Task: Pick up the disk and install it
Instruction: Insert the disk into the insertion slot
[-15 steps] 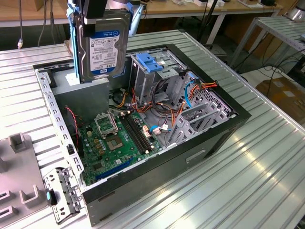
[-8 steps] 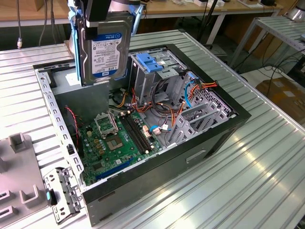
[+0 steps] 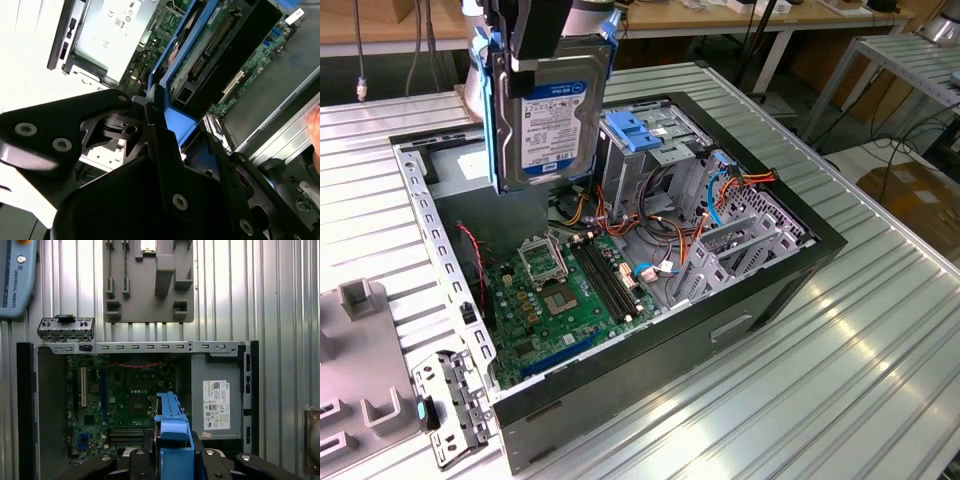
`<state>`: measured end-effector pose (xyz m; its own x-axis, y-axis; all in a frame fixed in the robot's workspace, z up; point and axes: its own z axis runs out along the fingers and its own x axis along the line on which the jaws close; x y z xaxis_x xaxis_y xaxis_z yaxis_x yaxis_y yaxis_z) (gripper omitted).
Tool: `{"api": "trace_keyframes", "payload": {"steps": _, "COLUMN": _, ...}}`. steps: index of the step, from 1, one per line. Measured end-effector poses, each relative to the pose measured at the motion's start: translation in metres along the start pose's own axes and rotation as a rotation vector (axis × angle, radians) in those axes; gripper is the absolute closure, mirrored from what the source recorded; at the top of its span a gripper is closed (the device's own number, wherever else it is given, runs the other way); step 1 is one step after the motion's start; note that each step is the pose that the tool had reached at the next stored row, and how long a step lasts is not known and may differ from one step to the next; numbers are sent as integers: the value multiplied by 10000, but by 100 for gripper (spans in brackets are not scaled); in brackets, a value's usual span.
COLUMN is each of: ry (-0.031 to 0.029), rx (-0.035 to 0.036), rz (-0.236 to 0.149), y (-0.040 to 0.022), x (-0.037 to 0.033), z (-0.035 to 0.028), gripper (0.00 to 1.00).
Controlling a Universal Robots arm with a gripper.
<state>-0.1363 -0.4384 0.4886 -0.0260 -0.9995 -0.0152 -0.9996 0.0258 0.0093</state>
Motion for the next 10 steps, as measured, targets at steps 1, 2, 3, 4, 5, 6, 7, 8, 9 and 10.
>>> {"api": "trace_keyframes", "payload": {"steps": 1, "ry": 0, "rx": 0, "rz": 0, "y": -1, "x": 18, "z": -1, "gripper": 63}}
{"api": "trace_keyframes", "payload": {"steps": 2, "ry": 0, "rx": 0, "rz": 0, "y": -1, "x": 28, "z": -1, "gripper": 63}}
{"api": "trace_keyframes", "payload": {"steps": 3, "ry": 0, "rx": 0, "rz": 0, "y": -1, "x": 38, "z": -1, "gripper": 63}}
{"api": "trace_keyframes", "payload": {"steps": 4, "ry": 0, "rx": 0, "rz": 0, "y": -1, "x": 48, "z": -1, "gripper": 63}}
{"api": "trace_keyframes", "payload": {"steps": 5, "ry": 0, "rx": 0, "rz": 0, "y": -2, "x": 59, "z": -1, "gripper": 63}}
{"api": "trace_keyframes", "payload": {"steps": 6, "ry": 0, "rx": 0, "rz": -1, "y": -2, "x": 72, "z": -1, "gripper": 63}}
{"api": "trace_keyframes", "payload": {"steps": 7, "ry": 0, "rx": 0, "rz": 0, "y": -2, "x": 81, "z": -1, "gripper": 63}}
{"api": "trace_keyframes", "payload": {"steps": 8, "ry": -1, "rx": 0, "rz": 0, "y": -2, "x": 94, "z": -1, "gripper": 63}}
{"api": "trace_keyframes", "payload": {"steps": 9, "ry": 0, "rx": 0, "rz": 0, "y": -3, "x": 103, "z": -2, "gripper": 63}}
{"api": "trace_keyframes", "payload": {"steps": 10, "ry": 0, "rx": 0, "rz": 0, "y": -3, "x": 116, "z": -2, "gripper": 63}}
